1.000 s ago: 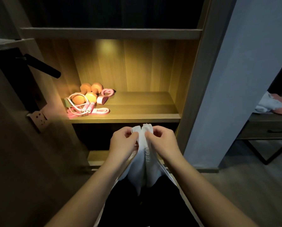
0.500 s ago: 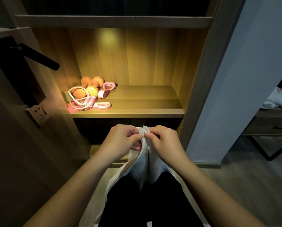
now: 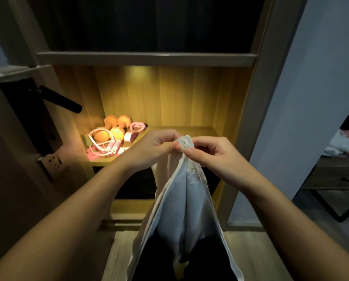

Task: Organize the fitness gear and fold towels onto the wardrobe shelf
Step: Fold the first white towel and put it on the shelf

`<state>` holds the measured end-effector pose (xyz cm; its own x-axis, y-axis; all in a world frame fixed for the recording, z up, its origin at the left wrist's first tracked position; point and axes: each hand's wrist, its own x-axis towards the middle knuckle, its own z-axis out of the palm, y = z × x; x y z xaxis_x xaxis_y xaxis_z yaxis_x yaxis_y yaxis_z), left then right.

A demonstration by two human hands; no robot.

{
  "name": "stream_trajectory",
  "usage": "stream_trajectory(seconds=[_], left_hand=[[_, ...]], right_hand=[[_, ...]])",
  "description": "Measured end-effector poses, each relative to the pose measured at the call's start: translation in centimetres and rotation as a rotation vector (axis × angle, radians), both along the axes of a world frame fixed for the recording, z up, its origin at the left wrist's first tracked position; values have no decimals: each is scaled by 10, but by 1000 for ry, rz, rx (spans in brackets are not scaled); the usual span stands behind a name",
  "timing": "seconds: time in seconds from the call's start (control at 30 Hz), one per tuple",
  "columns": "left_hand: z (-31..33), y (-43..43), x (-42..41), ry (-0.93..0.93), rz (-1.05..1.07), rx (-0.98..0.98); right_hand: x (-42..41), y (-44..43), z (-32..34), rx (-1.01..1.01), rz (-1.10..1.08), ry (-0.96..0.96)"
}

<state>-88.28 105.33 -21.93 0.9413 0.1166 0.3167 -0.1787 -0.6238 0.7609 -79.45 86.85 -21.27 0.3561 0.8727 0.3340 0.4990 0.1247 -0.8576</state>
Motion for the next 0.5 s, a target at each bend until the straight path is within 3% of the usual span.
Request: stream_trajectory(seconds=[0.2,0.33,0.5], left_hand=[[66,-3,29,-156,45,169],[129,3,49,-228,78,337],[193,11,58,-296,183,356]], right_hand=[[14,4,62,-12,-93,-96],[27,16,115,-26,-266,-166],[44,30,188,49,-418,-275]])
